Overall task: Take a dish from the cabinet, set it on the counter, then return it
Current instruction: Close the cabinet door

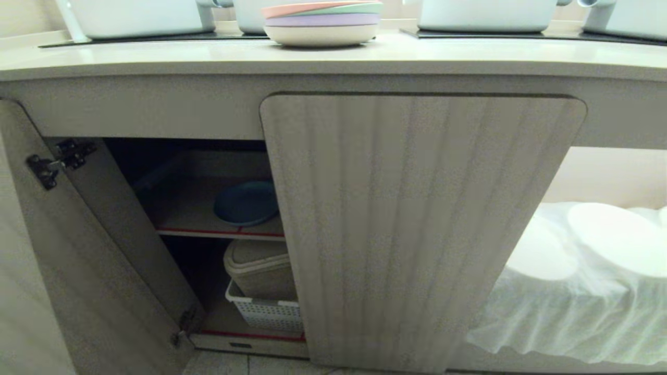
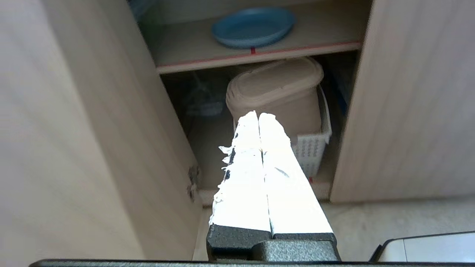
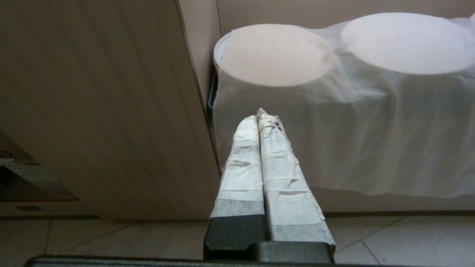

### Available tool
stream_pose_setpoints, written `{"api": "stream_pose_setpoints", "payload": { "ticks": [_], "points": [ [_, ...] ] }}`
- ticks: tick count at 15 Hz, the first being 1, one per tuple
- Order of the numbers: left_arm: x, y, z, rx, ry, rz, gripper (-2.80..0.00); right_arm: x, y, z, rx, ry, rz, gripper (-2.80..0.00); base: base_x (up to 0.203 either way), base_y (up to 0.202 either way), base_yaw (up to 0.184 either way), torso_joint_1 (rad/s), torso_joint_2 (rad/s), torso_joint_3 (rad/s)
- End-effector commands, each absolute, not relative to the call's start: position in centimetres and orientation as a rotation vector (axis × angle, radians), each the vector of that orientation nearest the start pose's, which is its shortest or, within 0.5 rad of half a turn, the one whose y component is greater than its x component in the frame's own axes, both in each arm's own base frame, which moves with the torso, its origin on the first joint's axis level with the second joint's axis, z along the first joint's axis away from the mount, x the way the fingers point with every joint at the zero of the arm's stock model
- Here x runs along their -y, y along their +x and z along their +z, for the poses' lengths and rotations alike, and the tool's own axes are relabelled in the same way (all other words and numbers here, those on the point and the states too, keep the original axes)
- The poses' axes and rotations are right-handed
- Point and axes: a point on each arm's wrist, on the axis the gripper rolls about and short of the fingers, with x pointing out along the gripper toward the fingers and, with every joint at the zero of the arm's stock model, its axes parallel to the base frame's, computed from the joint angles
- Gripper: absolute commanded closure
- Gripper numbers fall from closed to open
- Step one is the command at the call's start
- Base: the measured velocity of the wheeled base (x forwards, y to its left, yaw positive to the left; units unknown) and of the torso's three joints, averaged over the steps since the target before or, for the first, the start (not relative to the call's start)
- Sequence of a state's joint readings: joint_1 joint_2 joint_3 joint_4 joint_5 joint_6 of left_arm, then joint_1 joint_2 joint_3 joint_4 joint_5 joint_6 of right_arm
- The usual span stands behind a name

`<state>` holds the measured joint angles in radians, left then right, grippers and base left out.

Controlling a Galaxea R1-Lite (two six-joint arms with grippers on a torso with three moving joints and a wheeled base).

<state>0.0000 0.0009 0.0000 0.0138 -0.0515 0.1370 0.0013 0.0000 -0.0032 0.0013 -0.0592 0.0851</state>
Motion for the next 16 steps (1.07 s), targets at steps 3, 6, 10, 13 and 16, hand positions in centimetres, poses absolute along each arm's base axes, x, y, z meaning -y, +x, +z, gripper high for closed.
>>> {"api": "stream_pose_setpoints", "payload": {
  "ticks": [3, 6, 10, 13, 16],
  "points": [
    [0.12, -2.27, 7.41, -0.012, 0.139, -0.053, 0.0, 0.14, -2.31, 7.62, 0.004, 0.086, -0.058, 0.0, -0.191, 0.0, -0.001, 0.0, 0.0, 0.005],
    [0.11, -2.27, 7.41, -0.012, 0.139, -0.052, 0.0, 0.14, -2.31, 7.62, 0.004, 0.086, -0.058, 0.0, -0.193, 0.0, -0.002, 0.002, 0.0, 0.0],
    [0.11, -2.27, 7.41, -0.012, 0.139, -0.052, 0.0, 0.14, -2.31, 7.62, 0.004, 0.086, -0.058, 0.0, -0.193, 0.0, -0.001, 0.001, 0.0, 0.004],
    [0.11, -2.27, 7.4, -0.013, 0.139, -0.052, 0.0, 0.14, -2.31, 7.62, 0.004, 0.086, -0.058, 0.0, -0.19, 0.0, 0.0, 0.001, 0.0, 0.003],
    [0.11, -2.27, 7.39, -0.013, 0.139, -0.05, 0.0, 0.14, -2.31, 7.62, 0.004, 0.086, -0.058, 0.0, -0.093, 0.0, -0.002, -0.001, 0.0, 0.0]
  ]
}}
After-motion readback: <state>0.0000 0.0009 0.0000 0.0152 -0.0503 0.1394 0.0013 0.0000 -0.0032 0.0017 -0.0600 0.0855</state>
